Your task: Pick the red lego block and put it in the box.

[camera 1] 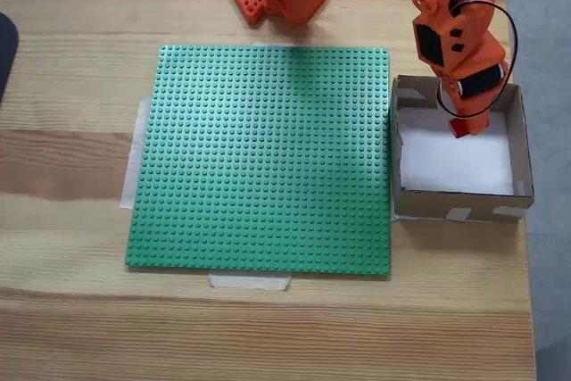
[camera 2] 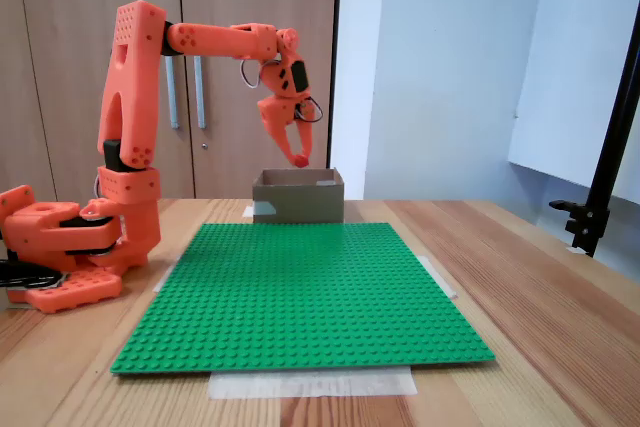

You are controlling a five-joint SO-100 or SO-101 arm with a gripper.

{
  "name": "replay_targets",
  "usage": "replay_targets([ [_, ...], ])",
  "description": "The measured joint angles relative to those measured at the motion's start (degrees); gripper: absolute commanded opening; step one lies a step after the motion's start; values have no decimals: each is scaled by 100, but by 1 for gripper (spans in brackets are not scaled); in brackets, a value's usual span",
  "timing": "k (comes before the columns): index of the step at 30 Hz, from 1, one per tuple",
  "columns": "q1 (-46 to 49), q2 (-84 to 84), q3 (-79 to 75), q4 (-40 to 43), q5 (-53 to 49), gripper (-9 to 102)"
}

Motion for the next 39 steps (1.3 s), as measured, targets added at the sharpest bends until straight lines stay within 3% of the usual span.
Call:
replay_targets([
  [17,-44,26,26,88,35,17],
  [39,800,3138,3208,-861,-809,9],
])
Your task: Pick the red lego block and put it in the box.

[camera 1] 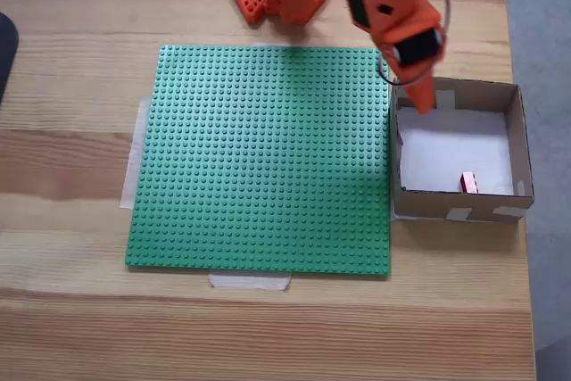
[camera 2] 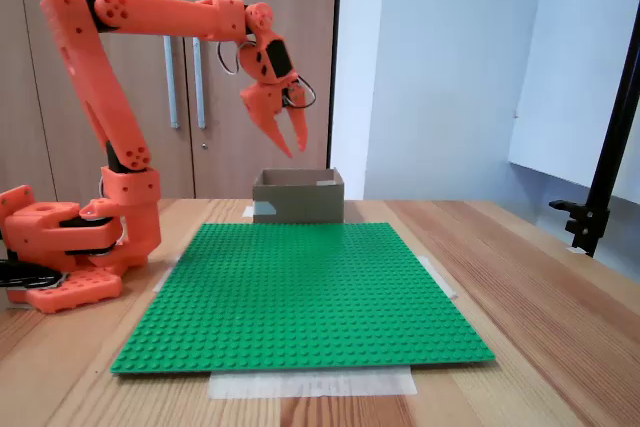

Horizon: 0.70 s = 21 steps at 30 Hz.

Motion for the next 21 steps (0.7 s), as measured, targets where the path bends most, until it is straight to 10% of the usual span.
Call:
replay_targets([
  [21,2285,2865,2259,-237,-1239,-1],
])
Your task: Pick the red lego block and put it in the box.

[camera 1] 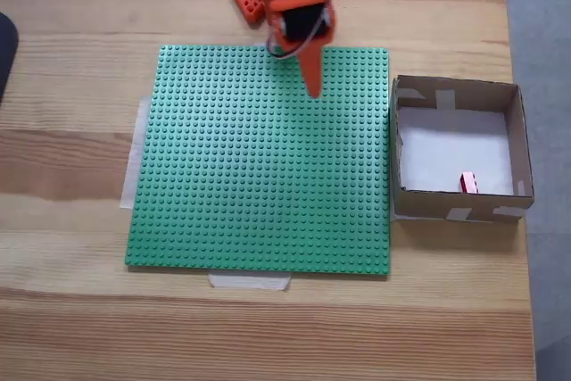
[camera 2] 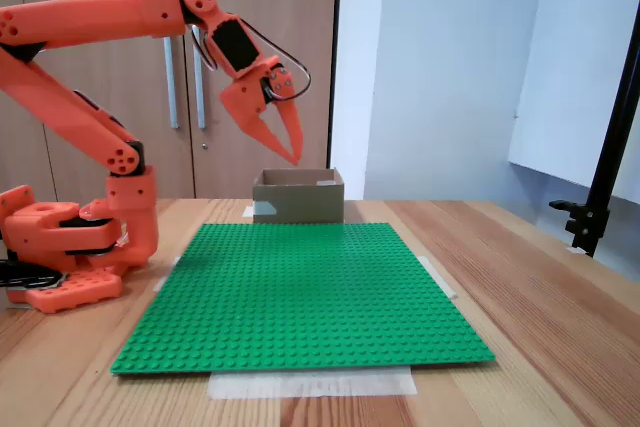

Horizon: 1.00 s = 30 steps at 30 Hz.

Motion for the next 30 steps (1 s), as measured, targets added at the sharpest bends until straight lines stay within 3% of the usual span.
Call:
replay_targets([
  [15,1002,1749,1872,-826,-149,-1],
  [30,1187,3287,3771,-1134,18,-1],
])
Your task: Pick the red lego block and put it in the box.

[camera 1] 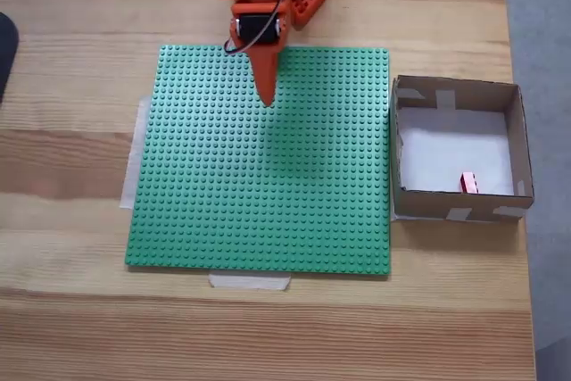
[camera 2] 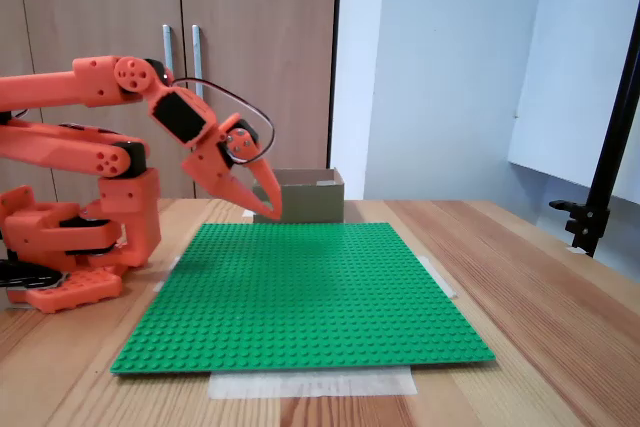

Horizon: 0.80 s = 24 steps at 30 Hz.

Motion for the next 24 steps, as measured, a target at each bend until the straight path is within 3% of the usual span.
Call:
replay_targets([
  [24,229,562,1362,-352,-26,-1],
])
